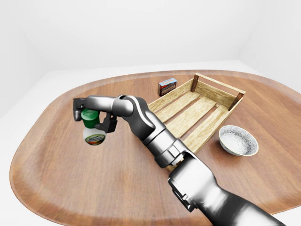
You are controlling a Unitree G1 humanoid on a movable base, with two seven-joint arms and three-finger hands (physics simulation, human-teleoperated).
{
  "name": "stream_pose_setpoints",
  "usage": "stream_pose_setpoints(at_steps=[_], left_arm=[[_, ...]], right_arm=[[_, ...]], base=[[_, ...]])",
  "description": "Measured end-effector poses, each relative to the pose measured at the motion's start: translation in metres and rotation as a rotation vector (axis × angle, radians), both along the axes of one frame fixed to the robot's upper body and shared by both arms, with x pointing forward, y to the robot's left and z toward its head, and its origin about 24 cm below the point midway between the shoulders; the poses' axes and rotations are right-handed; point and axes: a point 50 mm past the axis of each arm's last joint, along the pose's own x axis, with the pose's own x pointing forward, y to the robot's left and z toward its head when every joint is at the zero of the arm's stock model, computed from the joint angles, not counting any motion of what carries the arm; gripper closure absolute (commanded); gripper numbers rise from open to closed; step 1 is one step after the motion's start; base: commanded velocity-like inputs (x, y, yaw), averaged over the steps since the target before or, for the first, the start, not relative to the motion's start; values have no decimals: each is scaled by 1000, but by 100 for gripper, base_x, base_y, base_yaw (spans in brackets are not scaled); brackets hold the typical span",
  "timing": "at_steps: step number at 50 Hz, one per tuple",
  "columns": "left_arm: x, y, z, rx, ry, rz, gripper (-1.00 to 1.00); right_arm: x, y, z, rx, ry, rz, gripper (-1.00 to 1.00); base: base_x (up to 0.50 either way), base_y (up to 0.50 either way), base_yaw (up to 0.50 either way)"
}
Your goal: Pick up the salad dressing and put it in the tray.
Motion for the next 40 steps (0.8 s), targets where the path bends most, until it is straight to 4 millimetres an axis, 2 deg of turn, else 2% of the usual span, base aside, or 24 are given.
stream_pose_setpoints(at_steps=[10, 21, 29, 40], left_arm=[[0, -1, 0, 1, -1, -3, -100], [-1, -1, 1, 5, -6, -2, -100], [-1, -2, 2, 8, -9, -2, -100], [-2, -3, 3, 12, -14, 0, -100]], right_arm=[[13, -12, 49, 56, -88, -22, 100], [29, -42, 82, 51, -193, -108, 100], [39, -78, 96, 14, -330, -218, 100], [42, -124, 97, -85, -510, -386, 100]], base=[[0, 0, 0], [0, 0, 0], [0, 0, 0], [0, 0, 0]])
